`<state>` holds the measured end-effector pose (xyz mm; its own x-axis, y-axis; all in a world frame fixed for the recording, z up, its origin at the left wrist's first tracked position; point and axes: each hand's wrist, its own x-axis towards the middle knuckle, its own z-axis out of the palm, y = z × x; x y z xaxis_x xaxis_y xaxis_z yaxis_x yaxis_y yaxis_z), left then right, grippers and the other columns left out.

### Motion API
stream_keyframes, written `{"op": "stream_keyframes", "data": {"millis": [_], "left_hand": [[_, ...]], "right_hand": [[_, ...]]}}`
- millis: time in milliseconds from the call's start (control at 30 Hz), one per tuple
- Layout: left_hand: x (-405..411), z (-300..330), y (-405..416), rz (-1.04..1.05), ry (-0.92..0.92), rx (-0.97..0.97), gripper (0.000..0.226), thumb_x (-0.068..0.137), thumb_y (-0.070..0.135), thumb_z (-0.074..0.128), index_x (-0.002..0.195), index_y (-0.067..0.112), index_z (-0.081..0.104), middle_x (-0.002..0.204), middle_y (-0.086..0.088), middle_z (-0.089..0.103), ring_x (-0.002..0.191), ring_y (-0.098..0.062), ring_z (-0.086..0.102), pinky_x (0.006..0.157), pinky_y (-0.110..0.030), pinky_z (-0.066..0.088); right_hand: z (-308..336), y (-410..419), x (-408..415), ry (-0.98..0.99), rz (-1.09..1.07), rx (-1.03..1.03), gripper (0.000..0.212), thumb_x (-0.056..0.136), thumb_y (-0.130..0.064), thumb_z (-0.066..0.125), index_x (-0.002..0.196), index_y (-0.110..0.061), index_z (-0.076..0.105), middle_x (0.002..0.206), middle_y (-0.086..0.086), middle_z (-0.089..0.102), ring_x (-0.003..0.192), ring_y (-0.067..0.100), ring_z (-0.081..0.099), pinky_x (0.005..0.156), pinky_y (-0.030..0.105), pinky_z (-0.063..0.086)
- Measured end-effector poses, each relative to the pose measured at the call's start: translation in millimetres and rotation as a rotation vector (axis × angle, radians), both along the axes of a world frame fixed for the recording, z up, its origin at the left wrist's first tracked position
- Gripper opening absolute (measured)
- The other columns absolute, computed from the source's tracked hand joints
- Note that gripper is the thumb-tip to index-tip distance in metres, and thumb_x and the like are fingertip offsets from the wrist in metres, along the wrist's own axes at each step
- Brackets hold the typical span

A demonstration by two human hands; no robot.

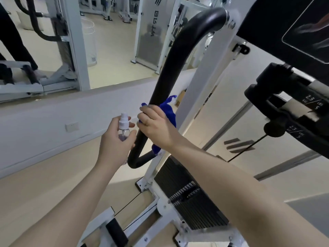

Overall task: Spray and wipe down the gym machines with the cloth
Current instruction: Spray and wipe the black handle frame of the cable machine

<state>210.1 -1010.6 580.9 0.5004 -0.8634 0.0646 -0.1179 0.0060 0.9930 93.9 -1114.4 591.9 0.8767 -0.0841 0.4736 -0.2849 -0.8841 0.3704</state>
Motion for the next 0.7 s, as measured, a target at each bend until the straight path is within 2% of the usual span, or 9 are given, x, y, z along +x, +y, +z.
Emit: {"op": "stream_keyframes", "data": {"millis": [67,100,233,300,367,467,533,633,700], "left_hand": [[-4.1,-4.1,4.6,-0.002,0.025,0.025,0.025,0.088,0.012,0.059,0.101,0.032,0.051,0.089,0.013,0.061,0.059,-0.019,0.057,0.06,-0.031,0.05],[-6.1,-4.5,6.0,-0.004,0.035,0.041,0.025,0.088,0.013,0.059,0.101,0.033,0.052,0.084,0.009,0.061,0.059,-0.02,0.056,0.056,-0.03,0.048],[-15.0,5.1,1.7,-0.045,-0.001,0.054,0.031,0.089,0.016,0.057,0.112,0.035,0.051,0.074,-0.001,0.058,0.065,-0.023,0.059,0.056,-0.029,0.048],[-21.9,12.6,-5.3,-0.082,0.01,0.036,0.034,0.089,0.015,0.058,0.11,0.04,0.049,0.076,0.008,0.055,0.066,-0.016,0.057,0.061,-0.026,0.049],[-25.8,16.1,-11.1,-0.123,0.056,0.042,0.037,0.09,0.014,0.057,0.106,0.045,0.047,0.084,0.013,0.056,0.067,-0.009,0.055,0.057,-0.019,0.05],[-21.9,2.9,-12.9,-0.099,0.077,0.085,0.044,0.089,0.016,0.058,0.122,0.041,0.044,0.088,0.01,0.059,0.064,-0.008,0.058,0.056,-0.022,0.048],[-17.1,-12.7,-8.8,-0.077,0.048,0.139,0.048,0.089,0.017,0.059,0.127,0.041,0.042,0.083,0.004,0.059,0.067,-0.016,0.058,0.049,-0.023,0.042],[-13.0,-34.0,-4.1,-0.054,0.061,0.171,0.054,0.084,0.008,0.055,0.121,0.045,0.045,0.079,-0.005,0.056,0.065,-0.021,0.048,0.037,-0.019,0.031],[-12.2,-52.5,0.6,-0.032,0.046,0.184,0.053,0.081,0.004,0.053,0.117,0.041,0.049,0.076,-0.003,0.056,0.063,-0.021,0.046,0.034,-0.02,0.031]], "right_hand": [[10.8,0.8,-5.7,-0.078,0.015,-0.025,0.032,0.091,-0.004,0.042,0.078,-0.001,0.071,0.087,0.013,0.069,0.098,0.024,0.056,0.094,0.026,0.034],[21.9,5.9,-9.6,-0.177,-0.037,0.092,0.026,0.087,-0.003,0.045,0.083,-0.002,0.07,0.092,0.013,0.067,0.099,0.022,0.053,0.093,0.021,0.033],[77.0,16.9,-22.5,-1.145,-0.422,0.85,0.029,0.09,0.001,0.037,0.11,-0.013,0.053,0.104,-0.007,0.051,0.093,-0.003,0.049,0.083,0.004,0.034],[100.3,5.1,-12.1,-1.451,-0.472,1.173,0.031,0.096,-0.005,0.034,0.12,-0.017,0.05,0.102,-0.01,0.053,0.087,0.004,0.054,0.078,0.008,0.043],[108.6,-1.9,4.9,-1.41,-0.381,1.421,0.037,0.097,-0.005,0.03,0.125,-0.018,0.051,0.1,-0.005,0.059,0.081,0.011,0.057,0.071,0.015,0.049],[94.9,0.6,20.1,-1.208,-0.37,1.266,0.045,0.093,0.001,0.027,0.129,-0.01,0.051,0.118,0.004,0.059,0.101,0.02,0.058,0.087,0.032,0.052],[69.3,-1.3,21.2,-1.163,-0.402,1.211,0.042,0.092,0.001,0.029,0.124,-0.012,0.053,0.114,0.004,0.058,0.098,0.018,0.057,0.088,0.035,0.052],[20.3,5.4,22.7,-1.183,-0.475,1.322,0.03,0.094,-0.006,0.035,0.114,-0.018,0.054,0.099,-0.001,0.055,0.083,0.008,0.054,0.073,0.013,0.047],[-31.2,20.6,27.3,-0.983,-0.598,1.273,0.034,0.091,-0.001,0.033,0.115,-0.014,0.053,0.102,0.001,0.053,0.081,0.007,0.049,0.065,0.002,0.036]]}}
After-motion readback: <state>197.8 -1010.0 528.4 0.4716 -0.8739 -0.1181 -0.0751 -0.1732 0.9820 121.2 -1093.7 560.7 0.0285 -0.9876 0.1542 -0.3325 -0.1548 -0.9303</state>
